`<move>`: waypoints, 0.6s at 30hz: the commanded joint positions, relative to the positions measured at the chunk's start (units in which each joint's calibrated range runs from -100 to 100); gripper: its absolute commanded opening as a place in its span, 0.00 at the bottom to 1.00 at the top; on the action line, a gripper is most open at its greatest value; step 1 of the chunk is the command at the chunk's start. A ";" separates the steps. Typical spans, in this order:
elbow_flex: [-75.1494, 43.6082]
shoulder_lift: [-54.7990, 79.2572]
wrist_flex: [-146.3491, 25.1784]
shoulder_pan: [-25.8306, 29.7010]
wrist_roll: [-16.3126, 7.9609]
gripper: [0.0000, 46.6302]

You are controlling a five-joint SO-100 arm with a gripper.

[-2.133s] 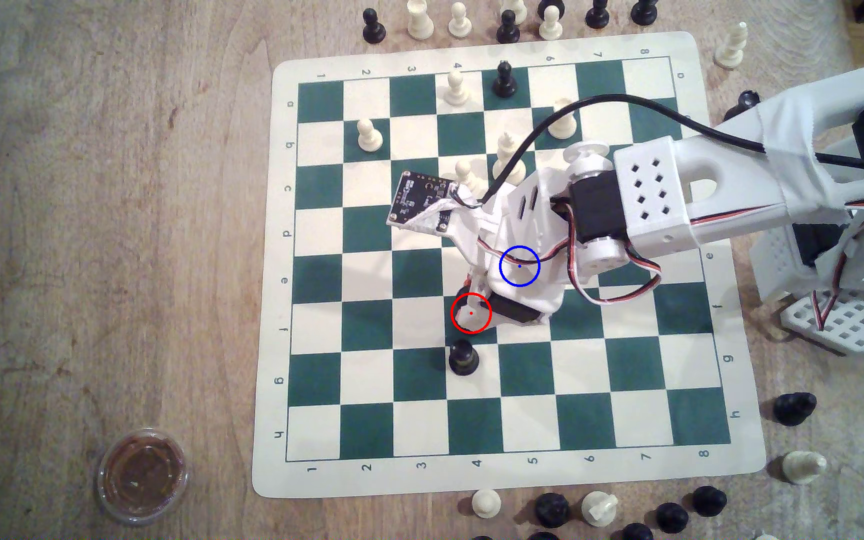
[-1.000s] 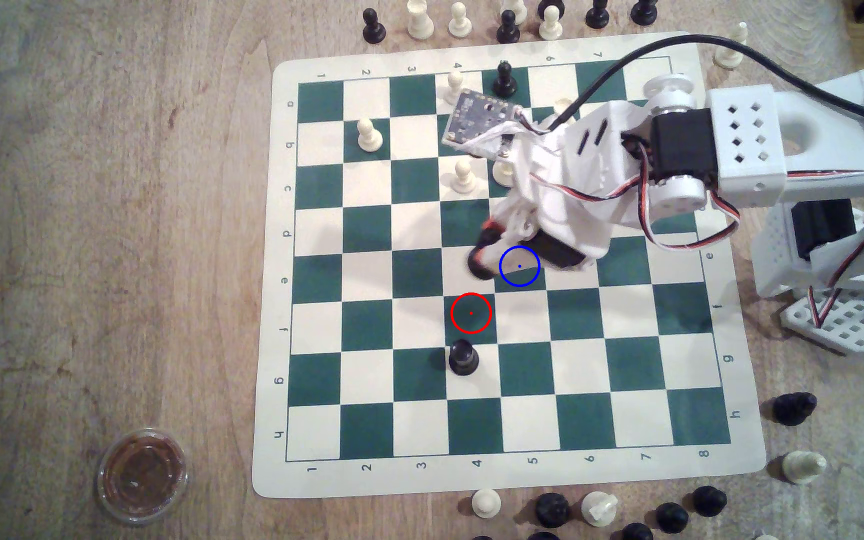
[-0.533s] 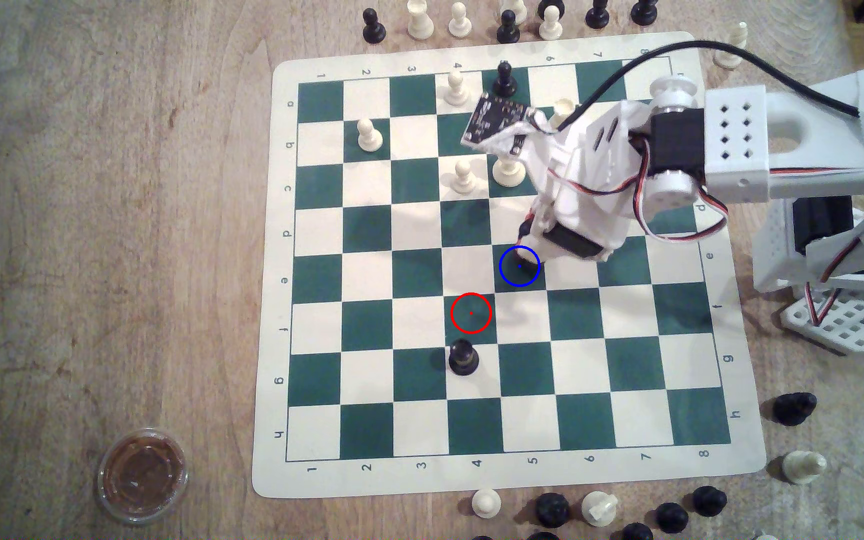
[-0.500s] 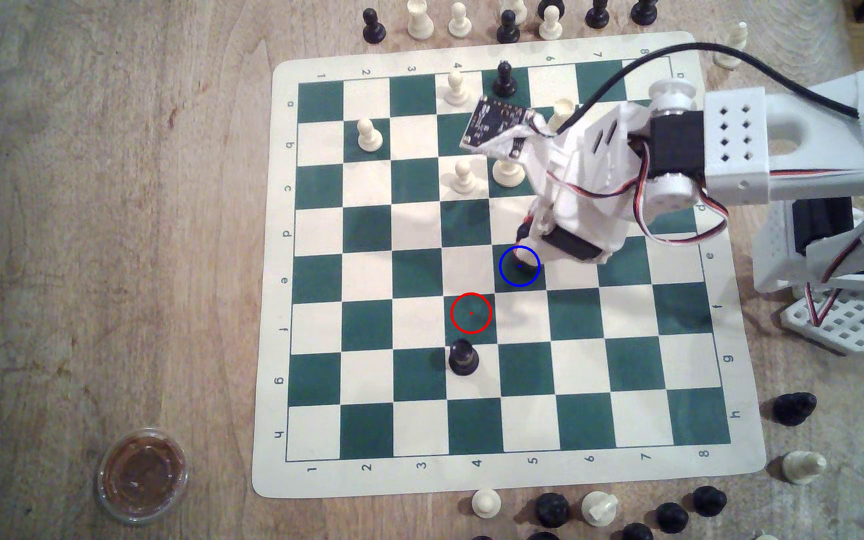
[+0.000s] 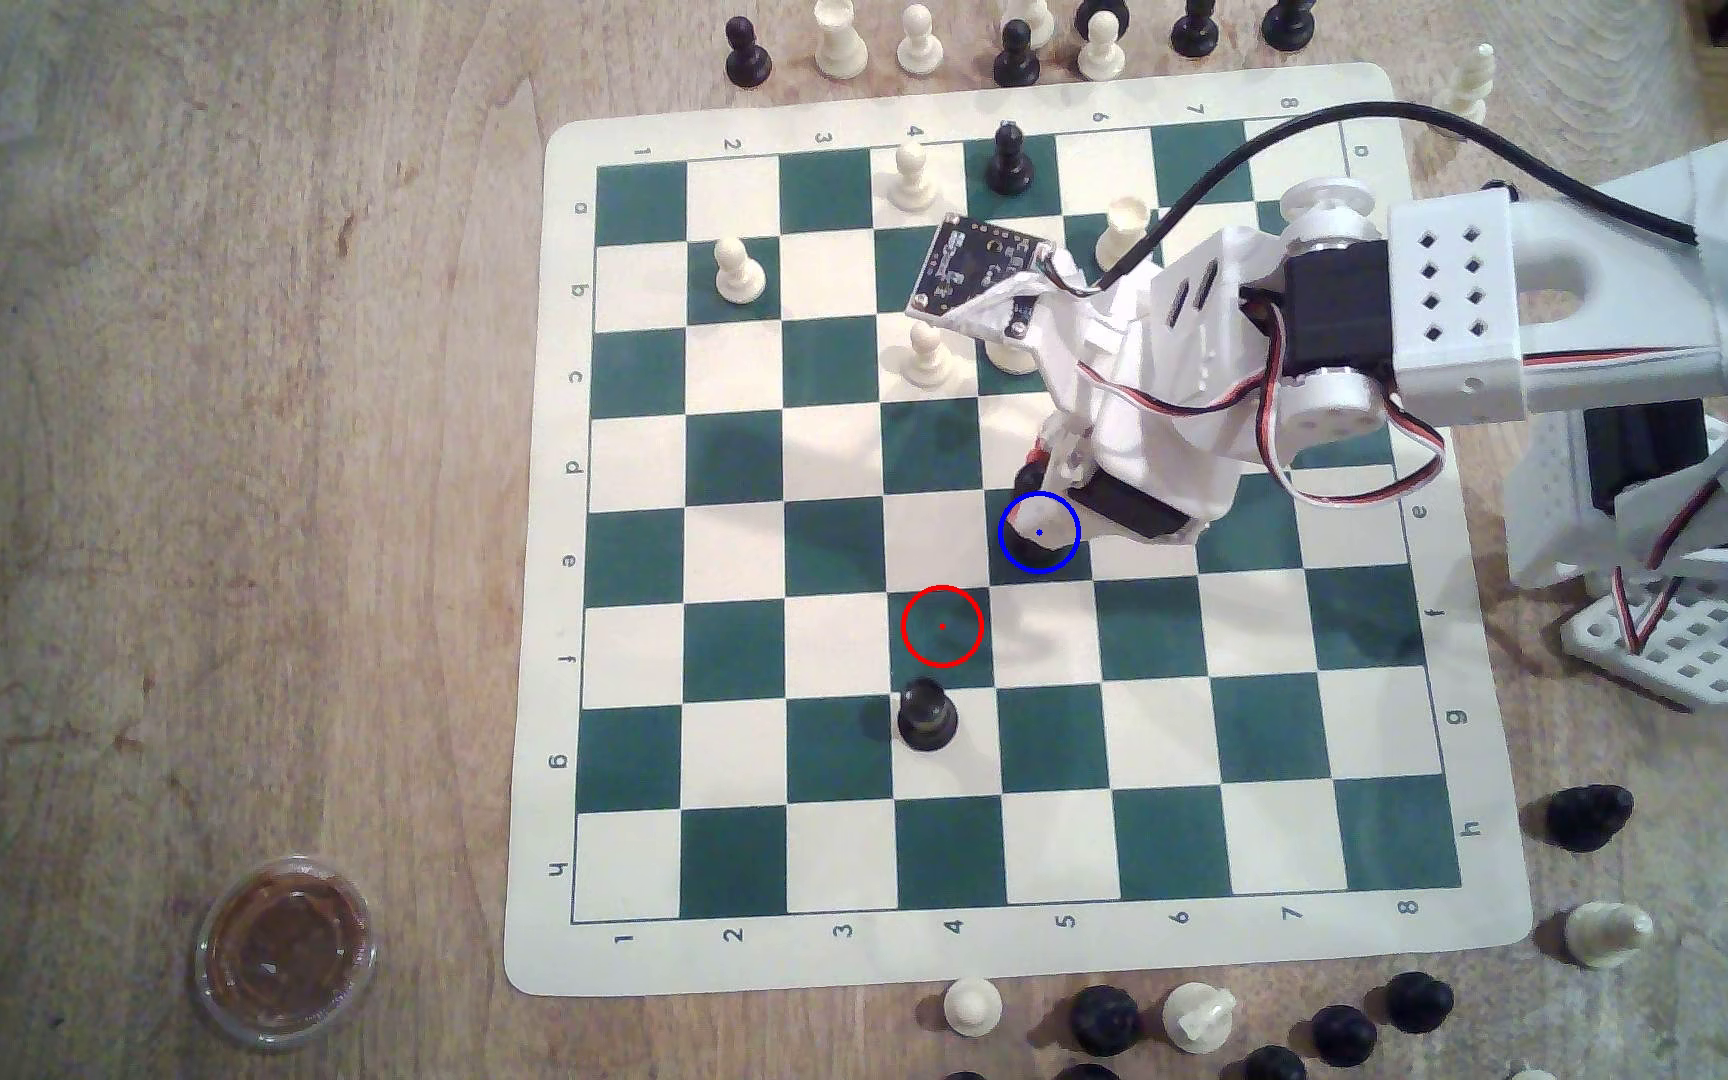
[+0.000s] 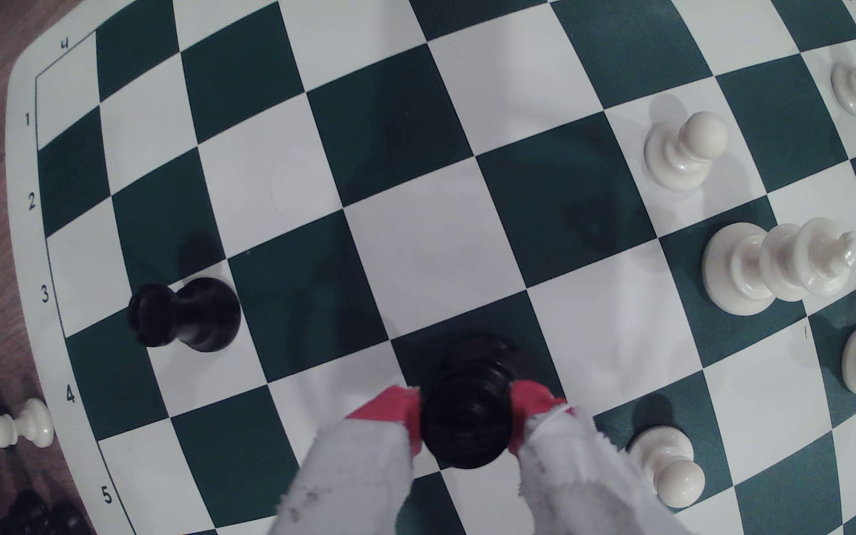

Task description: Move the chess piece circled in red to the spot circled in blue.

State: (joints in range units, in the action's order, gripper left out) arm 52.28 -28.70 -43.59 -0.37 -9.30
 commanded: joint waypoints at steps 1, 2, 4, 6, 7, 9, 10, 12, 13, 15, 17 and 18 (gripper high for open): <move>-0.97 0.00 1.24 0.17 -0.29 0.00; -0.88 0.00 1.33 0.17 -0.34 0.00; -0.79 0.00 1.49 0.17 -0.39 0.00; -0.79 0.17 1.57 0.17 -0.39 0.00; -0.79 0.17 1.57 0.17 -0.39 0.01; -0.79 0.17 1.65 0.17 -0.39 0.06; -0.70 0.26 1.65 0.17 -0.34 0.12; -0.60 0.26 1.65 0.17 -0.24 0.15; -0.51 0.26 1.65 0.25 -0.24 0.16; -0.51 0.17 1.65 0.41 -0.24 0.17; -0.42 0.09 1.65 0.41 -0.20 0.18; -0.42 0.09 1.65 0.41 -0.20 0.20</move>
State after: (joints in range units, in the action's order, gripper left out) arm 52.28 -27.94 -42.87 -0.37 -9.35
